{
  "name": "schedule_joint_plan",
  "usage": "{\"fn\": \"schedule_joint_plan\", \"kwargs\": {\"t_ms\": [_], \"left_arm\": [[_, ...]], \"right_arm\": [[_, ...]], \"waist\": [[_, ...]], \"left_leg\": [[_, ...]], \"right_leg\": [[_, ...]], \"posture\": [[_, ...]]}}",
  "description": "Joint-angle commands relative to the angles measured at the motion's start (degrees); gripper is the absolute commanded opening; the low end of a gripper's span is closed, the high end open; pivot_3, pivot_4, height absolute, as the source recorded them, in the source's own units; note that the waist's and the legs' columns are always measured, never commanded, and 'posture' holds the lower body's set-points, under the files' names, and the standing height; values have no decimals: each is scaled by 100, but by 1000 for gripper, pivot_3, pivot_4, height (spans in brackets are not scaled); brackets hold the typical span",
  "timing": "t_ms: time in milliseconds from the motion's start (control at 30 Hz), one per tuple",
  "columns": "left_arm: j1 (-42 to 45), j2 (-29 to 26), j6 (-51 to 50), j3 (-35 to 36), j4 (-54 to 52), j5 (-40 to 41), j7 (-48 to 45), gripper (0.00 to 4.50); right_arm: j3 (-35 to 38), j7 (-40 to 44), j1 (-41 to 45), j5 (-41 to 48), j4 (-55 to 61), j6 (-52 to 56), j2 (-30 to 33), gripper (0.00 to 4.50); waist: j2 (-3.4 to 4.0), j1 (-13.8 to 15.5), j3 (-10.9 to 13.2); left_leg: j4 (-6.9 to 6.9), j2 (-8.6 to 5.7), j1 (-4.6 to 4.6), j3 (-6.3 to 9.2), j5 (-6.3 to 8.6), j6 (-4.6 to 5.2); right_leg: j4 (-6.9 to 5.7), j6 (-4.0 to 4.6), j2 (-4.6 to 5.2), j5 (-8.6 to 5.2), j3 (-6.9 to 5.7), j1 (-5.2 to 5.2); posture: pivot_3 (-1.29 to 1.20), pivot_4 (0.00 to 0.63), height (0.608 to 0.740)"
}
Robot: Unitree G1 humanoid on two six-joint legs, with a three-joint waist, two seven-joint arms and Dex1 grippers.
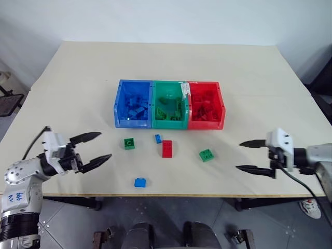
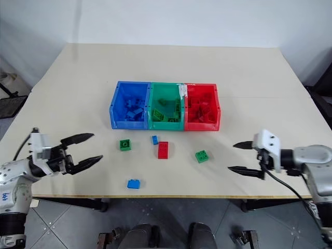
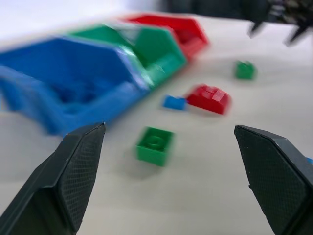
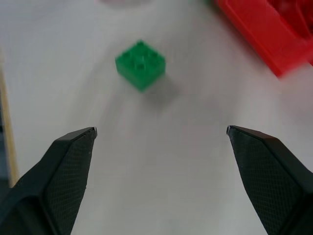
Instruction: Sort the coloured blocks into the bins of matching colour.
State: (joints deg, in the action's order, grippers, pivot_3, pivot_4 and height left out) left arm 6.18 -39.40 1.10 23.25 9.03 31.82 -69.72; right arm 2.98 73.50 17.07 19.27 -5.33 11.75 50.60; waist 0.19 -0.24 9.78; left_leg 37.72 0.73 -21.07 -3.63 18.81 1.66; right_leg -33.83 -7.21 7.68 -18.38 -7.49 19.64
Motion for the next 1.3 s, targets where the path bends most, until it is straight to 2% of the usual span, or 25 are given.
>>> {"fn": "schedule_joint_plan", "kwargs": {"t_ms": [33,233,433,533,700,767,800,1000,1133,1300], "left_arm": [[-329,-187,-107,206,-209,224,-237,4500],[-560,-195,-135,172,-435,158,-146,4500],[-791,-386,-354,-158,-870,20,-261,4500],[-841,-485,-526,-232,-938,-27,-212,4500],[-712,-561,-737,-291,-928,-83,-18,4500],[-603,-363,-712,-169,-906,138,73,4500],[-558,-281,-662,-114,-893,201,108,4500],[-493,-225,-575,-103,-804,189,24,4500],[-461,-211,-337,-61,-670,216,-194,4500],[-322,-86,-138,-1,-610,327,-264,4500]], "right_arm": [[-347,-261,432,-259,-226,-32,-378,4452],[-989,-279,985,-803,-983,-463,-954,4452],[-1371,-120,1075,-1193,-1379,-935,-1046,4452],[-1361,-110,977,-1142,-1324,-1019,-1081,3861],[-1150,-322,823,-945,-1105,-887,-1203,2238],[-1071,-375,827,-877,-1027,-803,-1237,1587],[-1034,-390,827,-841,-977,-747,-1245,1409],[-669,-561,866,-459,-381,-68,-1126,1412],[-288,-945,1197,-67,146,657,-1217,1412],[-367,-1648,2298,8,98,1364,-1754,1412]], "waist": [[0,0,1],[1,36,1],[1,-17,0],[-4,-18,-3],[-12,-15,-7],[-10,-18,-7],[-9,-22,-6],[-3,-40,-3],[-2,-30,-2],[-1,-75,-2]], "left_leg": [[0,-1,0,-1,0,0],[8,-9,-11,20,2,3],[6,-3,-4,14,4,2],[6,0,0,14,4,1],[6,0,2,14,5,1],[6,2,2,15,5,0],[6,1,2,14,5,0],[6,3,-2,14,7,-4],[6,2,-3,12,7,-4],[6,5,-4,11,8,-4]], "right_leg": [[-1,0,0,0,-1,1],[-5,1,3,0,5,-1],[-6,1,-5,0,3,-3],[-8,1,-7,-1,3,-5],[-8,1,-5,-1,6,-8],[-8,2,-3,-1,11,-7],[-8,2,-2,-1,13,-6],[-13,5,-4,-3,11,-1],[-11,6,-3,-3,11,0],[-13,6,-2,-3,13,5]], "posture": [[0,150,740],[0,150,740],[0,150,740],[0,150,740],[0,150,740],[0,150,740],[0,150,740],[0,150,740],[0,150,740],[0,150,740]]}}
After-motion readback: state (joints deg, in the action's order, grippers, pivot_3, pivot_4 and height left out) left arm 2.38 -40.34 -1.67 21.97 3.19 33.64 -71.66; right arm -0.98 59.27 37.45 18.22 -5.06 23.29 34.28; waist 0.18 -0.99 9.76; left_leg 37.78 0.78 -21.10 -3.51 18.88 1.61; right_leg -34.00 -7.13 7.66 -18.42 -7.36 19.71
